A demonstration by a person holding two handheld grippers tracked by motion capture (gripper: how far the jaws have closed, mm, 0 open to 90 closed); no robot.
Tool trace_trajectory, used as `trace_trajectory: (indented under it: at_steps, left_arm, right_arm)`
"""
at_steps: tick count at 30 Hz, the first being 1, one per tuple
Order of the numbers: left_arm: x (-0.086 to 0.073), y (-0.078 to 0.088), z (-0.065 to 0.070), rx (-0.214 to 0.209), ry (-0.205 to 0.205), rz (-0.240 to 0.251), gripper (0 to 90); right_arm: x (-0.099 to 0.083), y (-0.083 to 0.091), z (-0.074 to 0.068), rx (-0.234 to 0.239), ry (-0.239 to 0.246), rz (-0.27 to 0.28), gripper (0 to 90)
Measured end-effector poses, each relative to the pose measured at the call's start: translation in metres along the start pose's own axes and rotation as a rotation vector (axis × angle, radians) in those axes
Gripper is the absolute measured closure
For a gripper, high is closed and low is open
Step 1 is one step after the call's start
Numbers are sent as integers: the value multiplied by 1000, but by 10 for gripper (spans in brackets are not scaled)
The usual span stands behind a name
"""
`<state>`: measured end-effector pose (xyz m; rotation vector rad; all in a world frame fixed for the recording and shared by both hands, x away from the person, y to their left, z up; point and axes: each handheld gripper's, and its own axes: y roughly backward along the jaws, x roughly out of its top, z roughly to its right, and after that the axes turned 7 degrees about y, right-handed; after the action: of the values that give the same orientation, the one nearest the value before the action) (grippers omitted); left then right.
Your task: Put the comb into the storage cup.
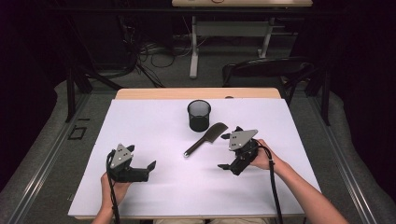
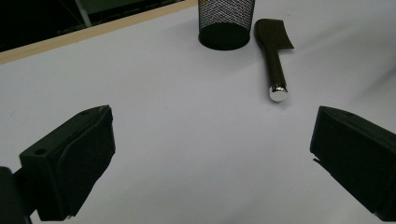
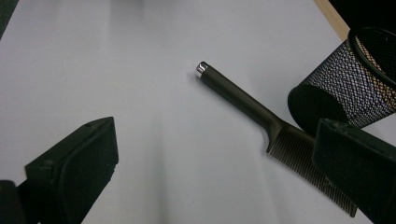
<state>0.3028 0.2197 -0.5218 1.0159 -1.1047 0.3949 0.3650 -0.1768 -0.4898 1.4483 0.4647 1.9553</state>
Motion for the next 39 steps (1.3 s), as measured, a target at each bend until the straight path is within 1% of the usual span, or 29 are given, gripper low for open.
trace_trajectory:
  at_steps: [3, 10, 11, 12, 16, 17, 20, 21, 22, 24, 26, 28, 30, 32, 33, 35, 36, 39]
  left_arm:
    - [0, 0, 0, -2, -1, 3, 1]
    - [0, -1, 0, -8, -3, 2, 1]
    - [0, -1, 0, -9, -3, 2, 1]
    - [1, -1, 0, -9, -3, 3, 1]
    - [1, -1, 0, -12, -2, 5, 1]
    - [1, -1, 0, -13, -2, 4, 1]
    - [1, -1, 0, -14, -4, 4, 1]
    - [1, -1, 0, -14, -3, 5, 1]
    - [1, -1, 0, -16, -4, 5, 1]
    - [1, -2, 0, -18, -3, 4, 1]
    - [1, -2, 0, -20, -4, 3, 1]
    - [1, -2, 0, -22, -4, 3, 1]
    - [1, -3, -1, -25, -3, 3, 1]
    - [1, -3, -1, -27, -3, 2, 1]
    - [1, -3, -1, -27, -2, 2, 1]
    - [1, -3, -1, -28, -3, 3, 1]
    - [1, -3, -1, -30, -3, 1, 1]
    - [1, -3, -1, -33, -8, -1, 1]
  right_arm:
    - [4, -3, 3, 14, 15, -14, 1]
    - [16, -13, 13, 52, 69, -46, 3]
    - [17, -15, 14, 50, 76, -53, 4]
    - [18, -17, 16, 53, 86, -59, 5]
    - [22, -24, 21, 81, 101, -70, 11]
    - [23, -26, 23, 87, 105, -80, 11]
    - [26, -31, 26, 102, 129, -88, 11]
    - [26, -32, 26, 109, 129, -100, 11]
    - [27, -35, 28, 115, 143, -107, 11]
    - [27, -38, 30, 125, 149, -117, 11]
    - [28, -42, 33, 125, 150, -126, 13]
    - [29, -44, 36, 138, 156, -136, 15]
    - [30, -48, 38, 145, 169, -157, 18]
    - [31, -52, 41, 153, 171, -169, 36]
    - [32, -53, 43, 164, 179, -173, 48]
    - [33, -56, 45, 165, 183, -183, 54]
    - [34, -57, 47, 166, 196, -188, 55]
    - [36, -62, 50, 170, 209, -214, 60]
